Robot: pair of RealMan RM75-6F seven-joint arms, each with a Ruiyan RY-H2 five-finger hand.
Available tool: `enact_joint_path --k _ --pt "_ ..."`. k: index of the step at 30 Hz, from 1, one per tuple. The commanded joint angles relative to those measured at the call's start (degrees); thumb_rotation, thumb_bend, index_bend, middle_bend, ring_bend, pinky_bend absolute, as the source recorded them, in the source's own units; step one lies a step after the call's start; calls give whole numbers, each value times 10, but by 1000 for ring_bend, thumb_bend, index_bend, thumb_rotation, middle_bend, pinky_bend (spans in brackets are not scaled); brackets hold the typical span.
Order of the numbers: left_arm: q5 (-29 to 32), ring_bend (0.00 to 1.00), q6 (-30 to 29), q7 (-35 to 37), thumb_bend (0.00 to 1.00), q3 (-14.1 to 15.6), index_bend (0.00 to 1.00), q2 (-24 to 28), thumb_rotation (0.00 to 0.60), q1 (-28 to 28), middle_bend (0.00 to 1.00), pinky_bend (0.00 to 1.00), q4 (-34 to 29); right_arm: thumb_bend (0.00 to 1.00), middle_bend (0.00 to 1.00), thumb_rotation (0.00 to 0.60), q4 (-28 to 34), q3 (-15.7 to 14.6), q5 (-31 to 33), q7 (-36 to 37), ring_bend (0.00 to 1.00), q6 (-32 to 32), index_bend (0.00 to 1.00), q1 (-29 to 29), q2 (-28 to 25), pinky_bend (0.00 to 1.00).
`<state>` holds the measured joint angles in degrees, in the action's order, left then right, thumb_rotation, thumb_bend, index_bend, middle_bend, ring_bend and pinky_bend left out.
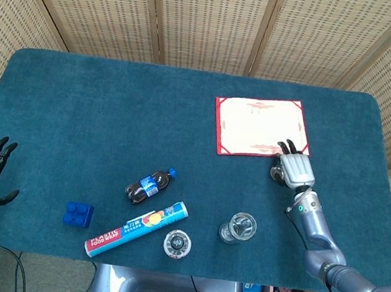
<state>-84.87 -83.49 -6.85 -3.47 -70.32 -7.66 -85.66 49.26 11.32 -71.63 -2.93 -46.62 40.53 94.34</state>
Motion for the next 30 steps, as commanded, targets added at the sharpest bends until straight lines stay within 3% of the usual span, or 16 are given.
enact_joint_path --k 1,30 --pt "0 0 0 -1 209 1 0 0 600 0 0 0 0 527 201 600 1 -1 0 3 65 -2 503 -2 0 377" --pt "-2 0 -2 -6 210 4 0 -1 600 -1 0 0 -3 527 214 600 -63 -10 -14 57 72 -7 511 -6 33 388"
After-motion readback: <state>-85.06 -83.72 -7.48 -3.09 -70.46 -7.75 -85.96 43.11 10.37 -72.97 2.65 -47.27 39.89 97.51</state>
